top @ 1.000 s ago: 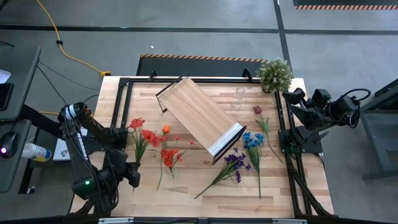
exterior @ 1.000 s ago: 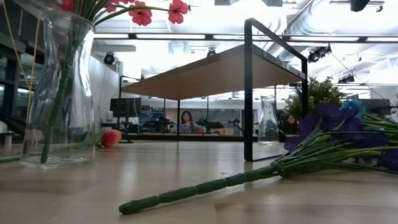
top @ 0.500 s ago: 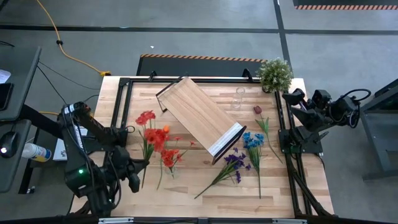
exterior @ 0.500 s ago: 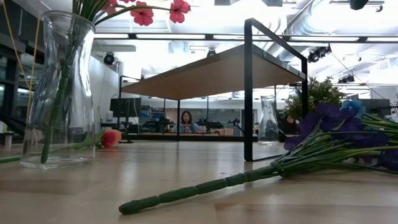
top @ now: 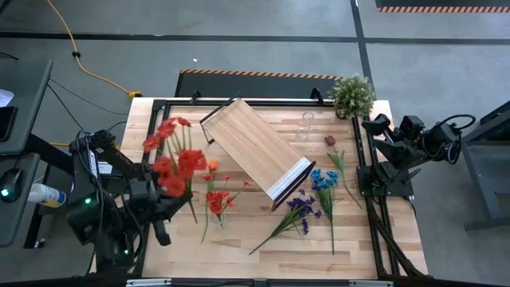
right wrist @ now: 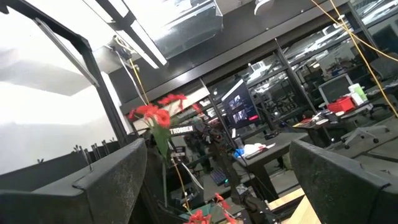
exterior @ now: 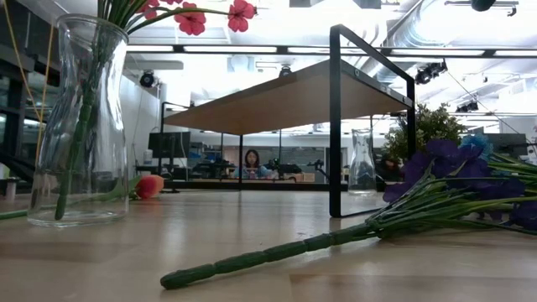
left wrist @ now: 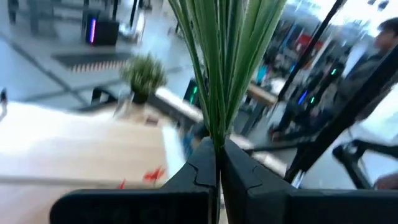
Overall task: Pick and place flowers into a vace then onto a shelf
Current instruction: Put the orange flowers into the bottom transparent vase
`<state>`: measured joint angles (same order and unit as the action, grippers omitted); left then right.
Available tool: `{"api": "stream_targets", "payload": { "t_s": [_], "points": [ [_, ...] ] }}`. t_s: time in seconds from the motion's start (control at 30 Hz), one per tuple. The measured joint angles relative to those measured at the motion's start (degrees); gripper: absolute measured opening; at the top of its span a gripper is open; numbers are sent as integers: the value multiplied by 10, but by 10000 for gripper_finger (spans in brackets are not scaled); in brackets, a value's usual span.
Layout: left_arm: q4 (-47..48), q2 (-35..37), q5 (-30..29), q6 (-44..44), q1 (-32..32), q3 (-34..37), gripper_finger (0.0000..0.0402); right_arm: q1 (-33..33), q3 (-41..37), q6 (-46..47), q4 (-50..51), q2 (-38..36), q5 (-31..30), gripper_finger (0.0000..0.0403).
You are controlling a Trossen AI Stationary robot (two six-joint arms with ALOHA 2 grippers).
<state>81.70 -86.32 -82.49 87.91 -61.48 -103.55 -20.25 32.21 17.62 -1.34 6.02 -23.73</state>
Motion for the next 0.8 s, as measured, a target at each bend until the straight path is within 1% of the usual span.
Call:
{"api": "stream_targets", "payload": {
  "t_s": [0.2, 0.3, 0.4, 0.47, 0.53, 0.8],
  "points": [
    [-207, -14, -70, -240, 0, 0, 38, 0, 0, -13, 0, 0, -1, 381],
    [-305, -26, -77, -350, 0, 0, 38, 0, 0, -16, 0, 0, -3, 381],
    [-381, -43, -77, -424, 12, 0, 38, 0, 0, -16, 0, 0, -3, 381],
    [-416, -57, -77, -456, 23, 0, 38, 0, 0, -16, 0, 0, -3, 381],
    [-429, -69, -76, -475, 25, 1, 38, 0, 0, -16, 0, 0, -2, 381],
    [-431, -124, -75, -474, 35, 1, 38, 0, 0, -16, 0, 0, 1, 381]
  ]
}}
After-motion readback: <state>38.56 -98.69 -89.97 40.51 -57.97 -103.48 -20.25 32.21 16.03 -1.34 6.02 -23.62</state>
